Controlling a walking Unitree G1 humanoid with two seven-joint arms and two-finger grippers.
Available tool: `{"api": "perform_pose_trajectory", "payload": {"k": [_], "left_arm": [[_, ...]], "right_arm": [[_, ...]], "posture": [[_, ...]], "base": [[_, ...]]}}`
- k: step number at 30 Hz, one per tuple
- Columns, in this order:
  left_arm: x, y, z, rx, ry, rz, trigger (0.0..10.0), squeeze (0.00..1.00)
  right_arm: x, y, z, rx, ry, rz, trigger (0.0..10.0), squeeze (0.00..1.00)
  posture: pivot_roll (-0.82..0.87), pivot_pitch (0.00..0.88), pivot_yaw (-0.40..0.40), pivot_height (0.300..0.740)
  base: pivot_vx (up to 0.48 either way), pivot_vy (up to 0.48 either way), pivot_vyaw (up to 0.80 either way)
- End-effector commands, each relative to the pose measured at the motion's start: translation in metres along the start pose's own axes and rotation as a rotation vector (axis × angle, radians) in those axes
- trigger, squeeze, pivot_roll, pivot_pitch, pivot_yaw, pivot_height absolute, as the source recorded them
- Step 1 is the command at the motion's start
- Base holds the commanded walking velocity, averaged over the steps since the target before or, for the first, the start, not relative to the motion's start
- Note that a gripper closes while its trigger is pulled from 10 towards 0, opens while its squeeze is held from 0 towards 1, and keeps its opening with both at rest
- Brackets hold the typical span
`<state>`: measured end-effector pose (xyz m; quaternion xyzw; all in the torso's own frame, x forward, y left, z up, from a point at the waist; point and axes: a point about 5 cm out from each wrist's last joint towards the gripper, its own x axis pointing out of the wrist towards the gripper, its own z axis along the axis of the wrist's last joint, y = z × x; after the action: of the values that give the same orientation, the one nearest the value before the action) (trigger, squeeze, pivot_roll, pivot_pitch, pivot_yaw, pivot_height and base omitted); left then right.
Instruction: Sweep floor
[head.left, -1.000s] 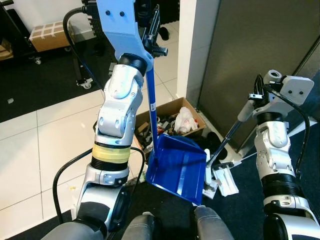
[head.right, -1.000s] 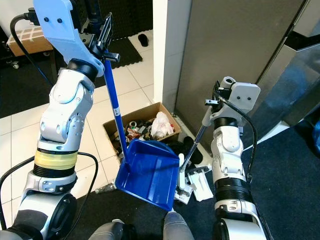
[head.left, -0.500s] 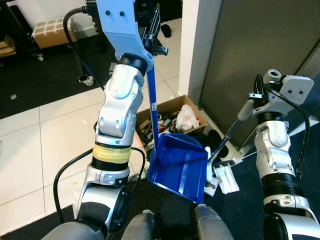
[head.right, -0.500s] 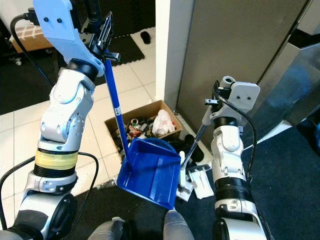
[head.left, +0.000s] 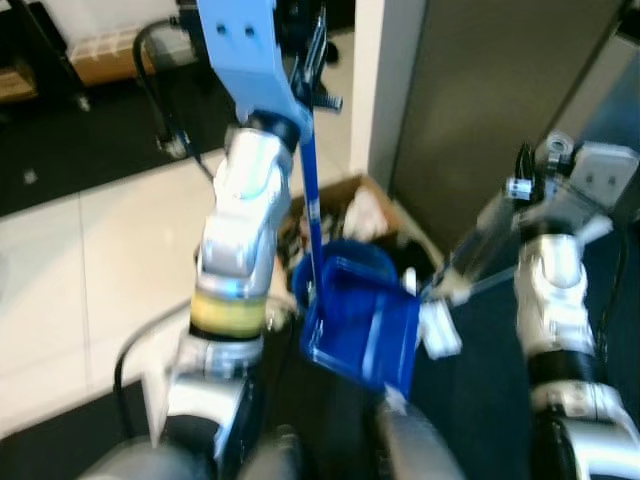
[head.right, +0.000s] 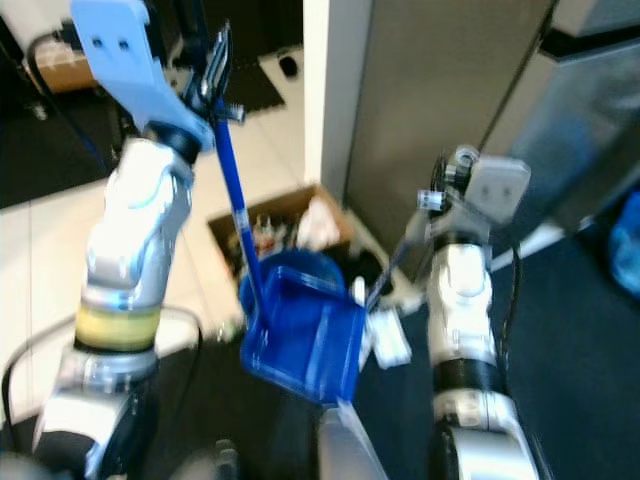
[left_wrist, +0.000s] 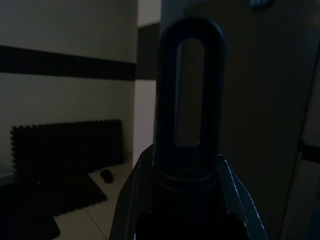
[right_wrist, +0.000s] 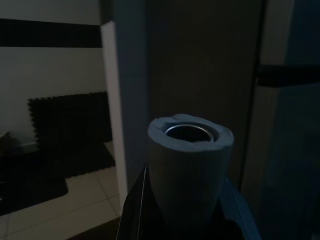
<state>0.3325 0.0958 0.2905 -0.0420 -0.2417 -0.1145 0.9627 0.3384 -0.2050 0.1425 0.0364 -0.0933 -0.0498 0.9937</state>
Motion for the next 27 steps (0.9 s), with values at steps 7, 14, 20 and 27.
{"api": "perform_pose_trajectory", "payload": {"k": [7, 14, 20, 27], "left_arm": [[0.0017, -0.0012, 0.0089, 0.006, -0.04, -0.005, 10.0, 0.0], [0.0016, -0.0014, 0.009, 0.008, -0.04, -0.007, 10.0, 0.0], [0.0016, -0.0019, 0.0092, 0.008, -0.04, -0.009, 10.0, 0.0], [0.0015, -0.0019, 0.009, 0.01, -0.039, -0.008, 10.0, 0.0]], "right_arm": [[0.0022, 0.0017, 0.0049, 0.016, -0.032, -0.001, 10.0, 0.0], [0.0019, 0.0023, 0.0039, 0.018, -0.031, -0.001, 10.0, 0.0], [0.0014, 0.0026, 0.0033, 0.019, -0.03, -0.001, 10.0, 0.0], [0.0014, 0.0028, 0.0026, 0.021, -0.028, 0.0, 10.0, 0.0]], "posture": [[-0.07, 0.002, 0.007, 0.74], [-0.07, 0.003, 0.008, 0.74], [-0.07, 0.005, 0.009, 0.74], [-0.07, 0.006, 0.009, 0.74]], "base": [[-0.316, 0.0, 0.0], [-0.279, 0.0, 0.0], [-0.261, 0.0, 0.0], [-0.177, 0.0, 0.0]]}}
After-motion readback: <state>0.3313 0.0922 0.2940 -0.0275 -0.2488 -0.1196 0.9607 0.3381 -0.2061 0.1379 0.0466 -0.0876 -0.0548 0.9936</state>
